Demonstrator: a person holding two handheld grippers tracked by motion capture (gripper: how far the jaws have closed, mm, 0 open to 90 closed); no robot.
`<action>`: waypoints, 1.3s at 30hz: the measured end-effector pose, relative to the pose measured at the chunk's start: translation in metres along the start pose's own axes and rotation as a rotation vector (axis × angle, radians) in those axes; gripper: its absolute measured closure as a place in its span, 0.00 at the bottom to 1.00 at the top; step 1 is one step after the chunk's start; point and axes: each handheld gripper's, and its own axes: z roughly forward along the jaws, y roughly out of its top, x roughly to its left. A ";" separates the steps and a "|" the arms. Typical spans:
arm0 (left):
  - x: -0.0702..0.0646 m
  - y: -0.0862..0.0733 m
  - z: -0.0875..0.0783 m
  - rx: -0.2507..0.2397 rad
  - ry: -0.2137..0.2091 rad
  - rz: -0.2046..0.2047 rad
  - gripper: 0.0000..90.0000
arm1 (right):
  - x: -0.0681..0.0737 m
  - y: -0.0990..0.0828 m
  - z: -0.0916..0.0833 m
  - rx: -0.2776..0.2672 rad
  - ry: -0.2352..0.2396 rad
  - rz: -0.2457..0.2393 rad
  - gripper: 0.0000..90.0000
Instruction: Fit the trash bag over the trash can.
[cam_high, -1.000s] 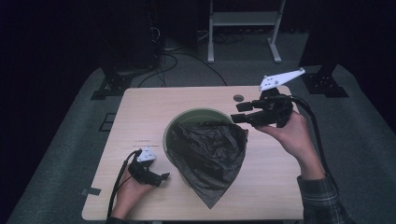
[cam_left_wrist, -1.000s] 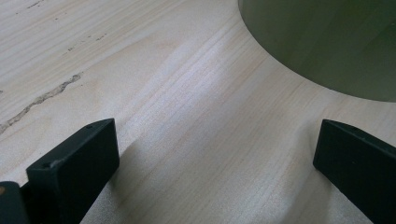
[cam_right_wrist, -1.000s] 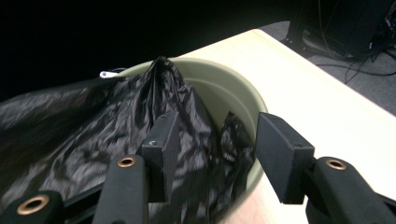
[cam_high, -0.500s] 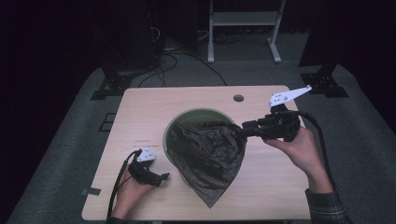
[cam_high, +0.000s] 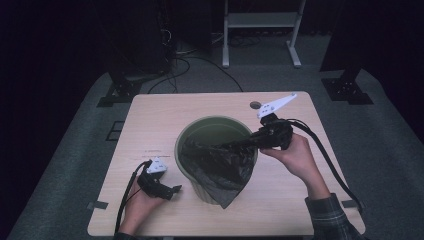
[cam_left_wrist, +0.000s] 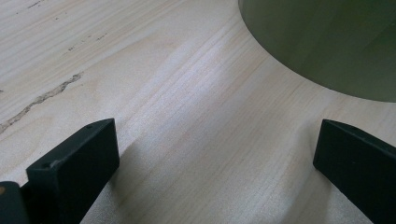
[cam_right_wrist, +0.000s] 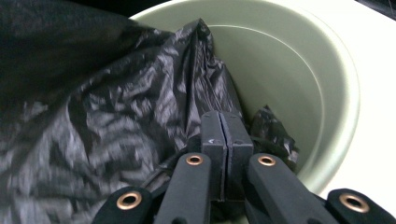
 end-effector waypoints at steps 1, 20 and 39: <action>0.000 0.000 0.000 0.000 0.000 0.000 0.00 | -0.001 0.002 0.003 -0.011 0.003 0.001 0.99; 0.002 0.011 -0.016 -0.049 -0.040 -0.003 0.00 | -0.025 0.019 -0.027 -0.150 -0.123 0.024 0.99; 0.002 0.049 -0.087 -0.177 -0.160 0.059 0.09 | -0.042 0.023 -0.026 -0.157 -0.147 0.045 0.99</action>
